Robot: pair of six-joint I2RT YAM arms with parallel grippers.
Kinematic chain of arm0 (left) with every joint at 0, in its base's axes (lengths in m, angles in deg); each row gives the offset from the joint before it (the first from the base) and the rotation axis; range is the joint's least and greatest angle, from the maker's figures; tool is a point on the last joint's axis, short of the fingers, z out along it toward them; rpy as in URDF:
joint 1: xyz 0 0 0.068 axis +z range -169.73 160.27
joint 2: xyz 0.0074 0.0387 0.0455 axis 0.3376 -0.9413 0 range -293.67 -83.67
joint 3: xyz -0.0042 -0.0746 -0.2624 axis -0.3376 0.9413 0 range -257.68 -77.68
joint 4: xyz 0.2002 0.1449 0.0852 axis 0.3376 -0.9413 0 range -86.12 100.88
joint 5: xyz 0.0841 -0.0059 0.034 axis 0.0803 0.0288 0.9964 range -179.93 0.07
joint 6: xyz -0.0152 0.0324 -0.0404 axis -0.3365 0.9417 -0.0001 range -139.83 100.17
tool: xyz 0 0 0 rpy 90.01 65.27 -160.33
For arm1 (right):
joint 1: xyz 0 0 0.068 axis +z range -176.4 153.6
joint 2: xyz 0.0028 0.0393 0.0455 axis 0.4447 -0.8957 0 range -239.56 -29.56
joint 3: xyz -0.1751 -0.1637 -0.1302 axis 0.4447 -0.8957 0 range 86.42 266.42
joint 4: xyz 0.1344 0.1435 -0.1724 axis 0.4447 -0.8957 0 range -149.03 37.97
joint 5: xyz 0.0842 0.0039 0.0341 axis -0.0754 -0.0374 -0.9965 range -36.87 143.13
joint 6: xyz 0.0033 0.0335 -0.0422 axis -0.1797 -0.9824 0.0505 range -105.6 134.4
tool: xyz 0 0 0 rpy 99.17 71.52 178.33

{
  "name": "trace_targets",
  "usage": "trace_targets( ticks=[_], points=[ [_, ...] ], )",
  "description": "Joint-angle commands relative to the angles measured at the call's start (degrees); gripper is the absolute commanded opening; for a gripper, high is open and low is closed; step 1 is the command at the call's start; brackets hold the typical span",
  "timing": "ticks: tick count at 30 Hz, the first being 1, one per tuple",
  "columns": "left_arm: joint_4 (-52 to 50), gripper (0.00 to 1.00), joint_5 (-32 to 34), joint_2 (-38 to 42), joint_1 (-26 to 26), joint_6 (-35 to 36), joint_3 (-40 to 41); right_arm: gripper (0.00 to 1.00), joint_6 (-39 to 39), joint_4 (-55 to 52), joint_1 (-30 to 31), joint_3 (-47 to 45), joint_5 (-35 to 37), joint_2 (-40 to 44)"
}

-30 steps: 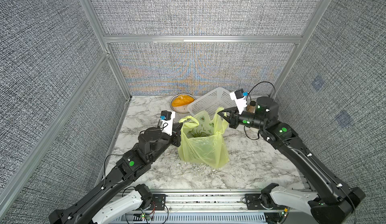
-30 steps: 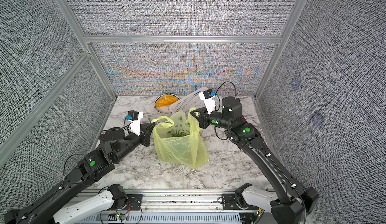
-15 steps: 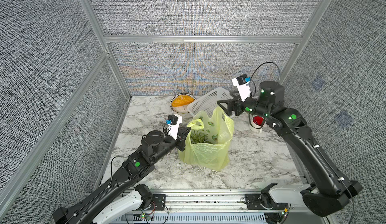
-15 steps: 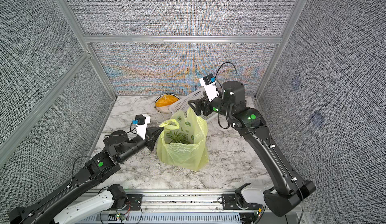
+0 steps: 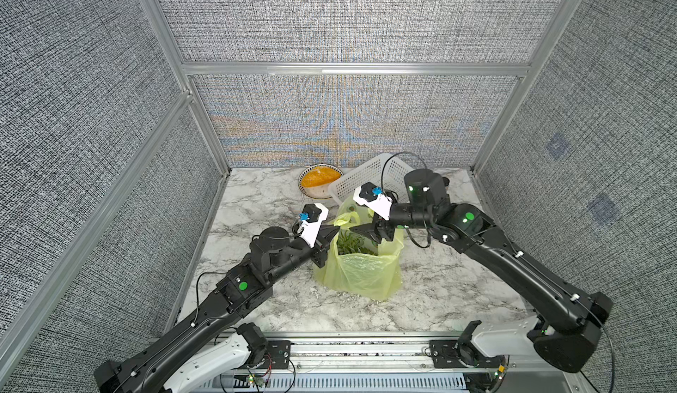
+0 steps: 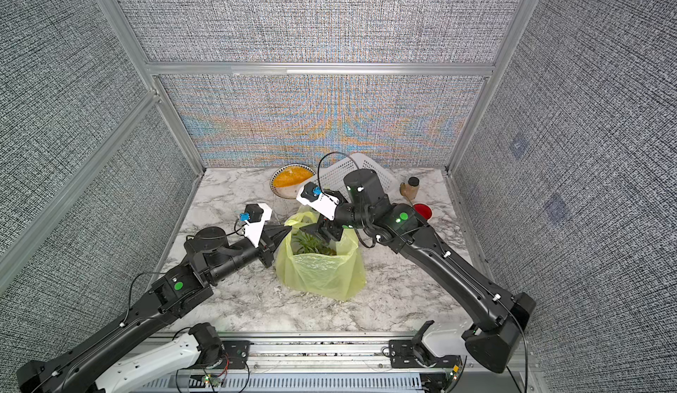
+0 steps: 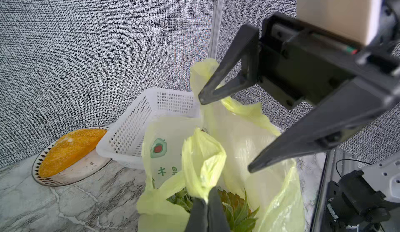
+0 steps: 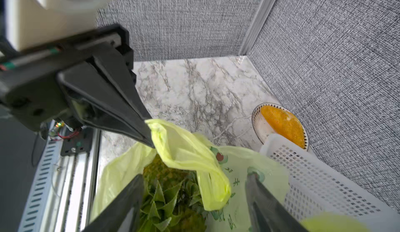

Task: Place the pineapple into a plastic bag & tie a knot
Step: Cross the plastic bag at the center of the board.

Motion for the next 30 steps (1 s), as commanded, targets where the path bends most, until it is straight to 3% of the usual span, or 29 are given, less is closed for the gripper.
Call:
trace_targets(
  ticks=[1, 10, 15, 18, 19, 25, 30],
  points=[
    [0.83, 0.0, -2.08, -0.06, 0.0, 0.91, -0.6, 0.71, 6.53, 1.9, 0.42, -0.85, 5.67, -0.5],
    [-0.39, 0.0, -4.63, -0.39, -0.02, 1.99, -1.66, 0.38, 10.18, 2.3, 0.59, -0.02, 6.31, -3.3],
    [-1.73, 0.0, -5.0, -0.42, 0.03, 2.1, -2.11, 0.02, 10.3, 2.51, 0.58, 0.45, 6.7, -2.64],
    [-4.3, 0.02, -4.07, -0.3, -0.02, 2.66, -2.58, 0.0, 9.64, 3.36, 0.61, 1.06, 6.62, -1.42],
    [-5.75, 0.06, -3.55, -0.33, -0.02, 3.19, -2.91, 0.0, 9.11, 3.94, 0.59, 1.41, 6.71, -0.84],
    [-12.77, 0.57, -1.03, -0.04, 0.0, 7.44, -7.73, 0.0, 7.39, 7.11, 0.59, 1.58, 6.27, 3.13],
    [-14.87, 0.71, -4.1, -2.86, -0.02, 9.87, -14.7, 0.0, 6.33, 8.42, 0.59, 0.53, 5.63, 4.75]
  ],
)
